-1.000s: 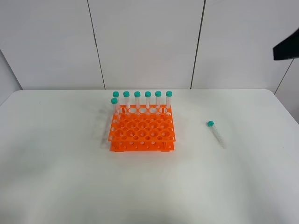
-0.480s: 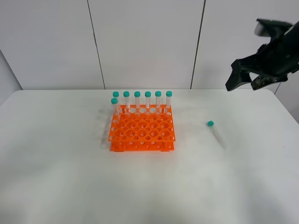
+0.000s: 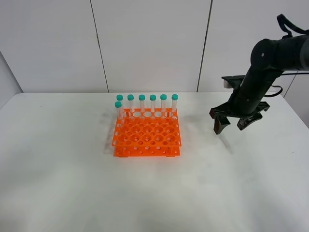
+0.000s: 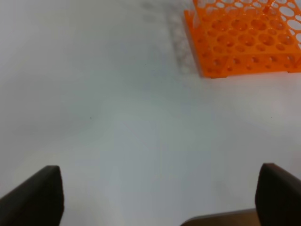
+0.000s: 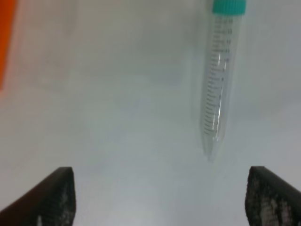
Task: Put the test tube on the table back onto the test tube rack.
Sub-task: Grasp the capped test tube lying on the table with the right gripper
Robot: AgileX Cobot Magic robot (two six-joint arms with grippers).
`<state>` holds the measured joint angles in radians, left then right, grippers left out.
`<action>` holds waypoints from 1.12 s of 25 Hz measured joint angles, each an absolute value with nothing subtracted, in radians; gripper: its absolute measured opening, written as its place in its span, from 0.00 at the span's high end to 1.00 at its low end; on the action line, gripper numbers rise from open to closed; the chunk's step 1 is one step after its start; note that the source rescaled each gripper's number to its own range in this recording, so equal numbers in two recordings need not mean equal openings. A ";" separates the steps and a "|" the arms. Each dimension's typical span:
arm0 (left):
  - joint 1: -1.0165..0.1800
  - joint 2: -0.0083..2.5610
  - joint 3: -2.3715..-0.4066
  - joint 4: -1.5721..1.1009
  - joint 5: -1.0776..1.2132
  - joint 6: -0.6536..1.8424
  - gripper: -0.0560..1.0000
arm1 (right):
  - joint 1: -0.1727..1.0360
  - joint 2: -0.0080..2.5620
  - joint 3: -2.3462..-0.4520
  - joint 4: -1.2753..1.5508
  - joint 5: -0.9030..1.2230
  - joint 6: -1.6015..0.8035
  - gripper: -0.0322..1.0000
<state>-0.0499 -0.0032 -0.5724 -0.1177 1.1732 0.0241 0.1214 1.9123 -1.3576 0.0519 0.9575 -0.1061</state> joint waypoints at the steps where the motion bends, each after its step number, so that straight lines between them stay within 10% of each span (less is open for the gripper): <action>1: -0.050 -0.003 -0.572 -0.118 1.173 0.024 0.10 | 0.121 1.919 -1.358 0.037 0.951 -0.089 0.13; 28: -0.050 -0.003 -0.572 -0.118 1.173 0.024 0.10 | 0.070 2.061 -1.360 0.000 0.892 -0.044 0.13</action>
<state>-0.0499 -0.0032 -0.5724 -0.1177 1.1732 0.0241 0.0696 2.0606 -1.3597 0.0000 0.8921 -0.0438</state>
